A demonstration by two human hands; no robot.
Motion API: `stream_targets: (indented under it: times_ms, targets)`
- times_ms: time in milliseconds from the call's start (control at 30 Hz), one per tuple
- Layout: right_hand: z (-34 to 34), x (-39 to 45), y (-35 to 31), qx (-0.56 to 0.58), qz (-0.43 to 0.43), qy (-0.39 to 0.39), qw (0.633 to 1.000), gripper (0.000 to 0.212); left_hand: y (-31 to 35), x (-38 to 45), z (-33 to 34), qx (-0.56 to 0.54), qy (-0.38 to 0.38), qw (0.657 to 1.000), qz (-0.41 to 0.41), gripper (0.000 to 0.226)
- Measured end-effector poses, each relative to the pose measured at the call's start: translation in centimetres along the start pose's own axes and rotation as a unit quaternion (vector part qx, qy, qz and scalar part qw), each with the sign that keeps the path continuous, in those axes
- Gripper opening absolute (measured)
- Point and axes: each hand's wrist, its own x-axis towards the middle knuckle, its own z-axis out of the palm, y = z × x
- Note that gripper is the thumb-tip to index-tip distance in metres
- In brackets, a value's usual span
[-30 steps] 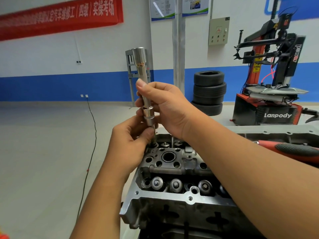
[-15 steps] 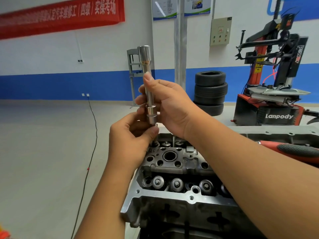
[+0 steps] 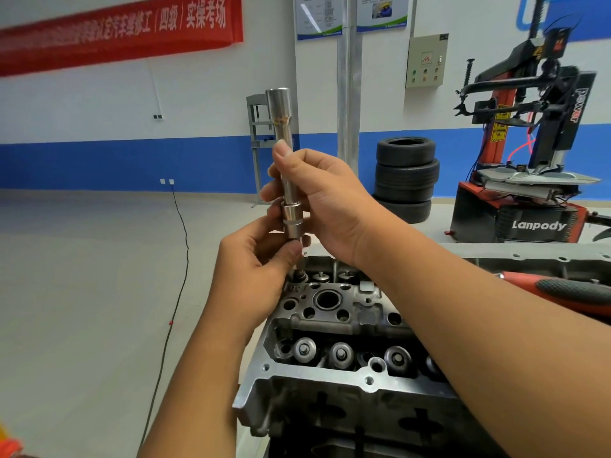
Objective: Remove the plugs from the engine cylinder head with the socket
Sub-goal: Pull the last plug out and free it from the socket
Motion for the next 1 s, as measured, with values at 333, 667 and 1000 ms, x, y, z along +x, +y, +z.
stream_targets:
  times_ms: [333, 667, 1000]
  targets:
    - [0.35, -0.28, 0.12, -0.015, -0.004, -0.004, 1.000, 0.028, -0.63, 0.15, 0.00, 0.039, 0.050, 0.998, 0.012, 0.025]
    - [0.56, -0.04, 0.07, -0.009, 0.007, -0.004, 1.000, 0.033, -0.51, 0.13, 0.40, 0.013, 0.051, 0.999, 0.009, 0.033]
    - [0.45, -0.12, -0.06, -0.023, -0.014, 0.019, 0.999, 0.030, 0.05, 0.08, 0.70, -0.009, 0.007, 1.000, 0.011, 0.040]
